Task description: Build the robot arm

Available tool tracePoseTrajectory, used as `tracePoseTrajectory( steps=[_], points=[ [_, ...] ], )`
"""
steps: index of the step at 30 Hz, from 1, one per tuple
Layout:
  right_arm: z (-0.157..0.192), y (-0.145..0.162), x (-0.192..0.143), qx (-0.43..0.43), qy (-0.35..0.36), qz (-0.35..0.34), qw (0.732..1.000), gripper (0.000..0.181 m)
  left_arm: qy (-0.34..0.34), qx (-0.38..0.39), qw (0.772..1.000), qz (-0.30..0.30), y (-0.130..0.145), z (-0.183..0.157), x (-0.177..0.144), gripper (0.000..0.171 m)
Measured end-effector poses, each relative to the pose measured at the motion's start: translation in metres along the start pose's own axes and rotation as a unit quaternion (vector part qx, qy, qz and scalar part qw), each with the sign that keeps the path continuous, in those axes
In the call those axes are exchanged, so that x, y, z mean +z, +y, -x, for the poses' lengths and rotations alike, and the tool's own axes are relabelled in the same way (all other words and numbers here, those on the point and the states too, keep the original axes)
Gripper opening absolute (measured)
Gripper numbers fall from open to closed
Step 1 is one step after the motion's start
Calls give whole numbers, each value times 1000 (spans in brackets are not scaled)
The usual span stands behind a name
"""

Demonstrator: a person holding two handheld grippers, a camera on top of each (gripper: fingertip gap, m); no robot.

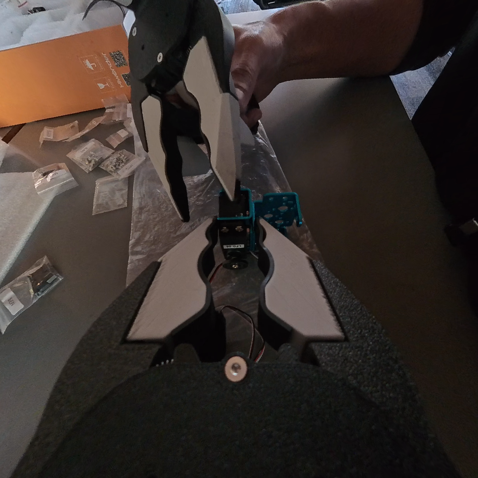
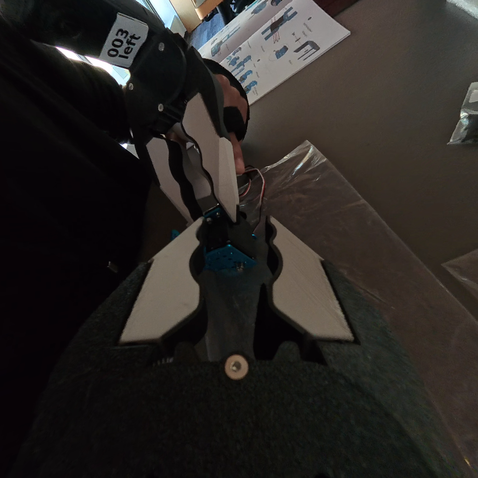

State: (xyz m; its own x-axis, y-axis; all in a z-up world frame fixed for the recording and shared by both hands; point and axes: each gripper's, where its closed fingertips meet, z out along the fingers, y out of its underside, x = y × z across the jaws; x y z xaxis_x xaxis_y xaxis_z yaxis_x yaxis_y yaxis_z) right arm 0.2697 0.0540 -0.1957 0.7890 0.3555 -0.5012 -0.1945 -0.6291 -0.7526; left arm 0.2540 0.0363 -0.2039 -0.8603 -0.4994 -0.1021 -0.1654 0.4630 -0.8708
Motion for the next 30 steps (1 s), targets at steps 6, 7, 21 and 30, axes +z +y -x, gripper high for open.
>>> tracePoseTrajectory(
  steps=[6, 7, 21, 30],
  points=[
    [1, 1, 5, -5, -2, 3, 1000, 46, -1, -1, 1000, -1, 0, 0, 1, 28],
    [0, 2, 6, -6, 2, 6, 1000, 46, -1, 0, 1000, 0, -1, 0, 1, 28],
    [-2, -5, 2, -10, 10, -11, 1000, 42, -2, 2, 1000, -1, 0, 0, 0, 29],
    [-1, -5, -2, -29, 17, -3, 999, 40, -2, 0, 1000, -3, 0, 0, 0, 29]
  ],
)
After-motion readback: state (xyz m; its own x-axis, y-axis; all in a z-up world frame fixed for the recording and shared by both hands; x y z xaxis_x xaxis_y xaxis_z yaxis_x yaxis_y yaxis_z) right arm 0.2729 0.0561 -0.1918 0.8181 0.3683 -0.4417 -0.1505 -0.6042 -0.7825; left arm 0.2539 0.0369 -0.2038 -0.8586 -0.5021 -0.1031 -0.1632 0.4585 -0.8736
